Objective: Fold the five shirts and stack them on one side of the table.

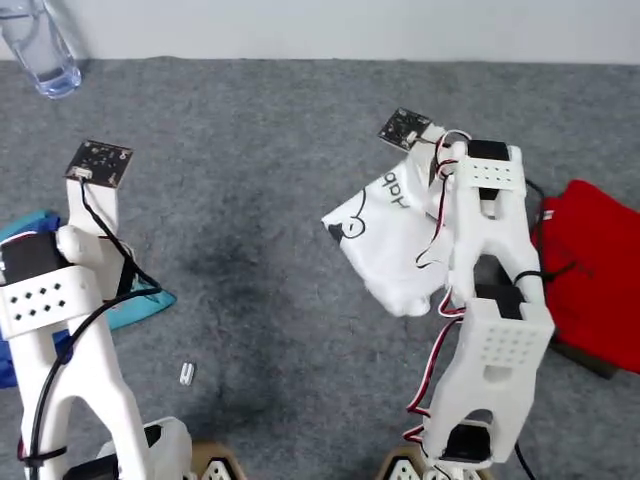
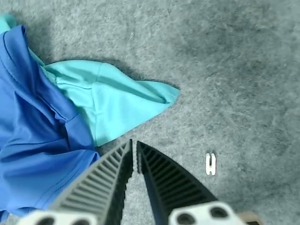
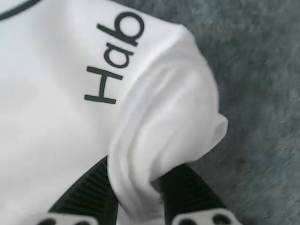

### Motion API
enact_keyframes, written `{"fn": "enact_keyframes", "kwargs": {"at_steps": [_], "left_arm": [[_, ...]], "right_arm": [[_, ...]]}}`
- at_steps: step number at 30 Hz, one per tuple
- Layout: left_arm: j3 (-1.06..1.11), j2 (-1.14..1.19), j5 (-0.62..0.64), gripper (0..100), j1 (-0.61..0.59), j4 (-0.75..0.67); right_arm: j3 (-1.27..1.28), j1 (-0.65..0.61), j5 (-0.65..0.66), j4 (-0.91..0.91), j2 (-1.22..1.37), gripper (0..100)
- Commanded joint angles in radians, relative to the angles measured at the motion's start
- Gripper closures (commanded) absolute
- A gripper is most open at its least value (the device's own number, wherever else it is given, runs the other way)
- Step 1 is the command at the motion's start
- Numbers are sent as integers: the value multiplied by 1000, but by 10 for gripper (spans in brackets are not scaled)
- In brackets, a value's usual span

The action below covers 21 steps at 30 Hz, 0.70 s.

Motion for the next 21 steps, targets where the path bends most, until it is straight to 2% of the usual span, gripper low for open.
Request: {"fn": "enact_keyframes", "kwargs": {"at_steps": [1,3,5,8,11,21], "left_arm": [[-8,-28,-5,988,-6,-17],[-8,-28,-5,988,-6,-17],[-8,-28,-5,988,-6,-17],[-8,-28,-5,988,-6,-17],[-8,-28,-5,988,-5,-17],[-8,-29,-5,988,-8,-11]], "right_arm": [[-23,-21,14,-45,-4,987],[-23,-30,2,-36,-8,965],[-23,-30,-81,-36,-25,879],[-23,-30,-341,-25,-91,706],[-23,-51,-543,54,-168,591],[-20,-160,-987,266,-372,586]]}}
